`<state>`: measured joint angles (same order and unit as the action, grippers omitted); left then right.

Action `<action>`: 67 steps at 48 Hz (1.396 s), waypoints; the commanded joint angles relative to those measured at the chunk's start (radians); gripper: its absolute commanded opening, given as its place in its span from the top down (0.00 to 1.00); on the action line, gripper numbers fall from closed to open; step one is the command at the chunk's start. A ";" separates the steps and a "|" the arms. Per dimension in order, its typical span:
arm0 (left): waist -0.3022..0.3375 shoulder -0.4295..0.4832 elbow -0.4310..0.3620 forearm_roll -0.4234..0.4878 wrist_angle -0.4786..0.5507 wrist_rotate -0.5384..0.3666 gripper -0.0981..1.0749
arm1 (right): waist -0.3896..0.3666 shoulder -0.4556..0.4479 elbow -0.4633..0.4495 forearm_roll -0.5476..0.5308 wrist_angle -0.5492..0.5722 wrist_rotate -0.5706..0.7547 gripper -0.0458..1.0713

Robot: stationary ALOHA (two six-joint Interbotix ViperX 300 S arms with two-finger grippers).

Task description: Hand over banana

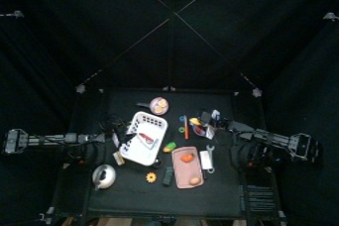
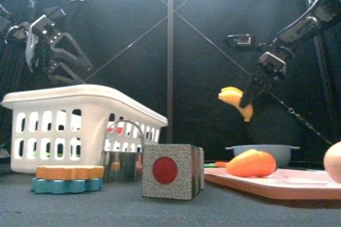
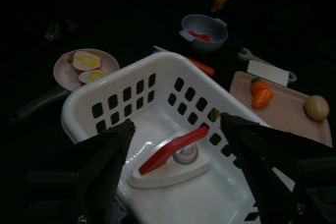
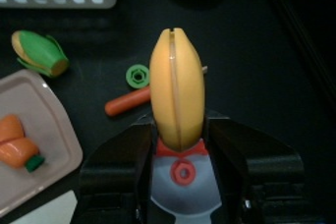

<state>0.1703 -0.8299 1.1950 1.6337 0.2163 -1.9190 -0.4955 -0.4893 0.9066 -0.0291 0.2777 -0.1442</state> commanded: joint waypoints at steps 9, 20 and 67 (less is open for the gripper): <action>-0.009 0.017 -0.067 0.025 -0.043 -0.005 0.04 | 0.014 -0.003 0.006 0.018 -0.183 -0.005 0.42; -0.026 0.091 -0.133 0.060 -0.069 -0.005 0.04 | 0.081 0.031 0.051 0.066 -0.430 -0.005 0.42; -0.193 0.505 -0.462 0.198 0.156 -0.009 0.04 | 0.324 0.259 -0.026 -0.003 -0.813 -0.008 0.42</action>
<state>-0.0061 -0.3451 0.7716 1.7978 0.3574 -1.9251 -0.1733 -0.2255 0.9097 -0.0291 -0.5246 -0.1519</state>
